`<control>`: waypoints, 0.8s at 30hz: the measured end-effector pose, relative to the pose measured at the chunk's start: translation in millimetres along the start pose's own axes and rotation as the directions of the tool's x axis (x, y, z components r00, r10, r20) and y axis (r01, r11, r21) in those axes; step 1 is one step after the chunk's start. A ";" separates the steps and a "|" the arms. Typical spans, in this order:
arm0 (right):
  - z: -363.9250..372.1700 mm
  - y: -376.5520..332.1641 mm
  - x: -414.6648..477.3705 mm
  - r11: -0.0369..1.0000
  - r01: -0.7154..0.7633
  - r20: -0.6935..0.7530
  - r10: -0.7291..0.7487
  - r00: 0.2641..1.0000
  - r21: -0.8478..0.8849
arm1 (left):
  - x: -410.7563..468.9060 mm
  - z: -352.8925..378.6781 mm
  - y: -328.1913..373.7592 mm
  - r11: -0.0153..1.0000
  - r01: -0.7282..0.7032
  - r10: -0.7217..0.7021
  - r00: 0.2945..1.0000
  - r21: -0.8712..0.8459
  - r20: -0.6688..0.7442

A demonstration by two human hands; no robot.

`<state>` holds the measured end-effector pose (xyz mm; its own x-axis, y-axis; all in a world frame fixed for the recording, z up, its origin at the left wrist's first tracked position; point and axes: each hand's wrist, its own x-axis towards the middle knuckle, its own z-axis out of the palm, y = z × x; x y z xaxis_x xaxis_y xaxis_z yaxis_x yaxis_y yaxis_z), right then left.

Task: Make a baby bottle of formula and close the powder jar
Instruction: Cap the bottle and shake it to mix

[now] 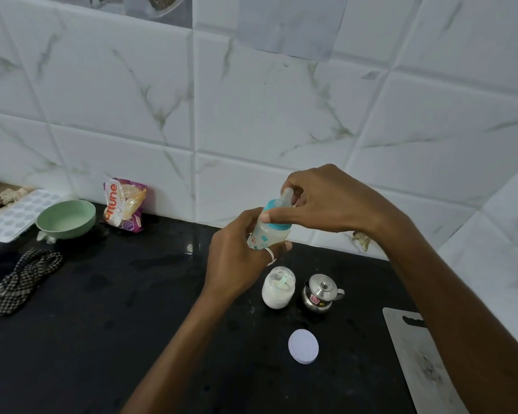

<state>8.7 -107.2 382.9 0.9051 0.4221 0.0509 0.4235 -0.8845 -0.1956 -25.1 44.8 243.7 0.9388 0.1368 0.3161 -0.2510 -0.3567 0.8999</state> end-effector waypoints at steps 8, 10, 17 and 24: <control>-16.8 14.0 6.9 0.940 0.216 0.235 -0.280 0.931 0.266 | 6.8 -6.3 -2.9 1.000 -0.029 0.030 0.997 -0.011 0.070; -15.1 11.7 9.4 0.936 0.248 0.243 -0.308 0.920 0.248 | 7.2 -5.9 -3.7 0.999 -0.044 0.045 0.997 -0.009 0.068; -1.2 10.6 10.8 0.960 0.244 0.136 -0.263 0.955 0.140 | 4.1 -4.9 -6.9 0.999 -0.039 0.039 0.999 -0.008 0.035; 19.9 -4.0 2.1 0.993 0.054 -0.066 -0.061 0.996 -0.101 | -0.3 -1.6 -9.2 0.999 -0.017 0.017 1.000 -0.034 0.011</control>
<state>8.2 -98.9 364.3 0.8782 0.4612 0.1268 0.4734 -0.8760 -0.0926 -23.5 49.5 235.9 0.9368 0.1205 0.3284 -0.2747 -0.3277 0.9040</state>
